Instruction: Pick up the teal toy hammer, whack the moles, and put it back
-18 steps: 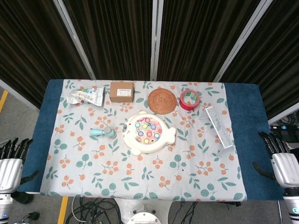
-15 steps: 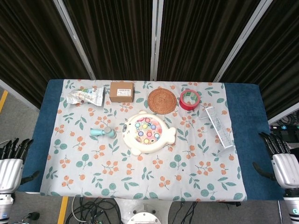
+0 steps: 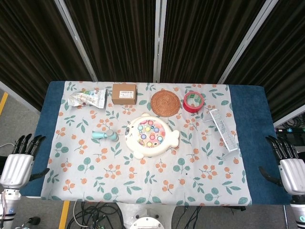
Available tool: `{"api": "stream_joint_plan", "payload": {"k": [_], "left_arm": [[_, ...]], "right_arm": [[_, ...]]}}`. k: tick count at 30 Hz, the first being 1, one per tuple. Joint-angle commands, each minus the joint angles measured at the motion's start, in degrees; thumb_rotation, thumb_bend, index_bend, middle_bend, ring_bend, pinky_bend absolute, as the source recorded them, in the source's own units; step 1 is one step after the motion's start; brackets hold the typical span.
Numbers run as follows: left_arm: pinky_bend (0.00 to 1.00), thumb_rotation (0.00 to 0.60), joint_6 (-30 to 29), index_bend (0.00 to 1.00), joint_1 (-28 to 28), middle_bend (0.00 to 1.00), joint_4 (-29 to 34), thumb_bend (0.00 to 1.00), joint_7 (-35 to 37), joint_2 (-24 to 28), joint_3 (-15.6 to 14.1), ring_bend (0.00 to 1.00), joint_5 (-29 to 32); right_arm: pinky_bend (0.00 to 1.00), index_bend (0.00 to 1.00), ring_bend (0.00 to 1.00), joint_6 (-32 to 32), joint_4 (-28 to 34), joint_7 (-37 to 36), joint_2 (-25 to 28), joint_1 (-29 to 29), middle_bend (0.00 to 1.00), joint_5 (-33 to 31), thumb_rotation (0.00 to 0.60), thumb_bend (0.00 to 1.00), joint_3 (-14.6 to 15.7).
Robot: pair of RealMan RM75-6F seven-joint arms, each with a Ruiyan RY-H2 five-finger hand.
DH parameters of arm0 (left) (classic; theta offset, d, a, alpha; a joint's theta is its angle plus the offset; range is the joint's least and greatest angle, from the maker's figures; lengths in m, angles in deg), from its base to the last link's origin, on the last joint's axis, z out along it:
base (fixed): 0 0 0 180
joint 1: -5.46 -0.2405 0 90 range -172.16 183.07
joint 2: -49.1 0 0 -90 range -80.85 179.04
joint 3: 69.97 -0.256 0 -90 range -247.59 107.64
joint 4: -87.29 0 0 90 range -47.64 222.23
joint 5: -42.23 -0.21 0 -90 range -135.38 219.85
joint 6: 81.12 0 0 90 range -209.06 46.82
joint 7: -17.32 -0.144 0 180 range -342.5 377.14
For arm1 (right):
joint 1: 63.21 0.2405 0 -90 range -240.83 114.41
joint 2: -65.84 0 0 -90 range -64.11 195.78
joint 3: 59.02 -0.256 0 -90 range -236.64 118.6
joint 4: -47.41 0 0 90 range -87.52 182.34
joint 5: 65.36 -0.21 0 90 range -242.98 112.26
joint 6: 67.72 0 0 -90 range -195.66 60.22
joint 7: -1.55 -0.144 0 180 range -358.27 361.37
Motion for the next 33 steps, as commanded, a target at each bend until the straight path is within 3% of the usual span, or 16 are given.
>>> {"api": "stream_joint_plan", "payload": {"k": [1,12,20,25,33], "left_arm": [[0.0,0.6,4.34,0.11,3.93,0.11,0.66,0.08,1.79,1.12,1.95,0.0,0.05],[0.02,0.6,26.54,0.22,21.11,0.16,-2.48,0.13,13.0,-1.18,8.52,0.06,7.01],[0.03,0.6,39.68,0.24,29.74,0.19,-10.9,0.14,14.68,-8.7,8.94,0.07,15.09],[0.05,0.6,42.14,0.26,31.91,0.22,-14.4,0.17,13.96,-12.91,8.31,0.12,18.44],[0.09,0.6,40.93,0.3,33.17,0.24,-17.95,0.22,9.75,-17.5,7.92,0.13,23.58]], "right_arm": [[0.0,0.0,0.0,0.56,0.55,0.52,0.39,-0.23,0.08,0.44,0.6,0.18,0.0],[0.0,0.0,0.0,0.99,2.13,2.29,0.38,-0.57,0.08,0.94,0.6,0.18,0.17],[0.0,0.0,0.0,-0.36,2.41,2.68,0.56,-0.26,0.08,-0.55,0.6,0.18,-0.22],[0.0,0.0,0.0,-1.73,2.37,2.57,0.52,0.32,0.08,-1.33,0.6,0.18,-0.44],[0.0,0.0,0.0,-2.93,1.71,1.79,0.28,0.83,0.08,-1.86,0.6,0.18,-0.52]]}}
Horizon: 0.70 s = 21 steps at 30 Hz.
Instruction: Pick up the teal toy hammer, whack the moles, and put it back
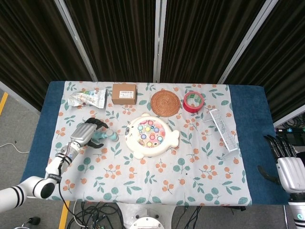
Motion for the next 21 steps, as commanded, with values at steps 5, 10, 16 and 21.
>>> {"api": "stream_joint_plan", "payload": {"k": [5,10,16,21], "left_arm": [[0.09,0.6,-3.3,0.32,1.34,0.24,-2.16,0.23,-8.76,-4.12,-0.51,0.13,5.72],[0.09,0.6,-4.32,0.34,2.15,0.24,-2.49,0.25,-12.53,-5.91,-0.29,0.13,9.73],[0.09,0.6,-4.07,0.36,3.08,0.24,-3.13,0.26,-14.35,-7.3,-0.19,0.13,12.94],[0.09,0.6,-5.09,0.37,3.29,0.24,-3.78,0.28,-15.08,-8.84,-0.15,0.13,14.48]], "right_arm": [[0.0,0.0,0.0,-0.54,-0.57,-0.56,-0.19,0.23,0.08,-0.31,0.6,0.18,-0.03],[0.0,0.0,0.0,-1.07,-0.9,-0.87,-0.3,0.46,0.08,-0.55,0.6,0.18,-0.06],[0.0,0.0,0.0,-1.53,-1.34,-1.3,-0.51,0.64,0.08,-0.8,0.6,0.18,-0.05],[0.0,0.0,0.0,-1.81,-1.67,-1.61,-0.61,0.76,0.08,-0.94,0.6,0.18,-0.05]]}}
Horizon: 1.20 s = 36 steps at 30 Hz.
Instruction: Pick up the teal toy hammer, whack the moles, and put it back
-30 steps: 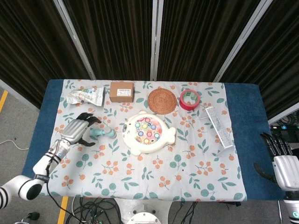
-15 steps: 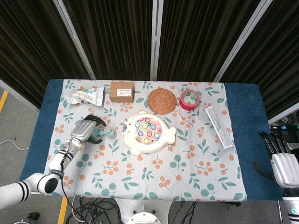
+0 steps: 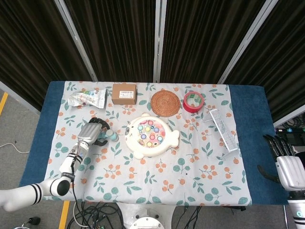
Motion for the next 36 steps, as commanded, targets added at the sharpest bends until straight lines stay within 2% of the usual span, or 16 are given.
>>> {"api": "stream_joint_plan", "payload": {"k": [1,16,26,36], "left_arm": [[0.09,0.6,-0.54,0.38,0.11,0.24,-0.49,0.29,-0.42,-0.84,0.01,0.13,0.87],[0.09,0.6,-1.24,0.44,0.02,0.25,-1.68,0.31,0.33,-2.13,0.01,0.13,1.91],[0.09,0.6,-1.51,0.48,-0.14,0.26,-2.51,0.38,1.4,-2.85,0.11,0.13,1.21],[0.09,0.6,-1.94,0.52,-0.71,0.32,-3.33,0.41,3.14,-3.52,0.02,0.17,-0.27]], "right_arm": [[0.0,0.0,0.0,-0.17,-0.13,-0.17,-0.02,0.06,0.08,-0.11,0.6,0.18,0.0],[0.0,0.0,0.0,-0.54,-0.31,-0.25,-0.14,0.2,0.08,-0.26,0.6,0.18,0.1],[0.0,0.0,0.0,-0.55,0.05,0.16,-0.06,0.16,0.08,-0.34,0.6,0.18,0.15],[0.0,0.0,0.0,-0.48,0.34,0.52,-0.07,0.09,0.08,-0.39,0.6,0.18,0.17]]}}
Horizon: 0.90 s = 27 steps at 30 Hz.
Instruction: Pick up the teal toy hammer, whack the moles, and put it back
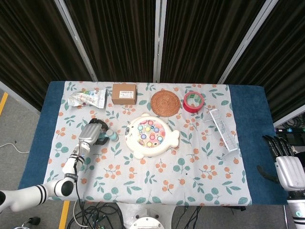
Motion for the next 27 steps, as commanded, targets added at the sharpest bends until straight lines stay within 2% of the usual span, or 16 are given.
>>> {"api": "stream_joint_plan", "payload": {"k": [1,10,19,23,27], "left_arm": [[0.09,0.6,-0.44,0.52,-0.36,0.32,-0.3,0.42,1.06,-0.35,0.03,0.18,-0.91],[0.21,0.6,-1.33,0.55,-1.52,0.39,-2.53,0.48,6.38,-1.29,-0.59,0.25,-6.79],[0.41,0.6,-5.62,0.55,-2.19,0.47,-5.86,0.48,15.44,-0.28,-2.14,0.36,-19.42],[0.46,0.6,-8.37,0.56,-1.92,0.5,-7.68,0.49,20.54,0.31,-2.82,0.4,-25.16],[0.51,0.6,-9.85,0.56,-1.33,0.54,-8.52,0.51,22.73,0.59,-3.34,0.46,-28.46]], "right_arm": [[0.0,0.0,0.0,0.0,0.04,0.05,0.0,0.01,0.08,0.0,0.6,0.18,-0.01],[0.0,0.0,0.0,-0.01,0.15,0.26,-0.05,0.0,0.08,-0.02,0.6,0.18,0.01],[0.0,0.0,0.0,0.58,0.47,0.53,0.13,-0.39,0.08,0.09,0.6,0.18,0.1],[0.0,0.0,0.0,0.77,0.65,0.71,0.15,-0.49,0.08,0.2,0.6,0.18,0.13],[0.0,0.0,0.0,1.03,0.89,0.65,0.22,-0.66,0.08,0.48,0.6,0.18,0.28]]}}
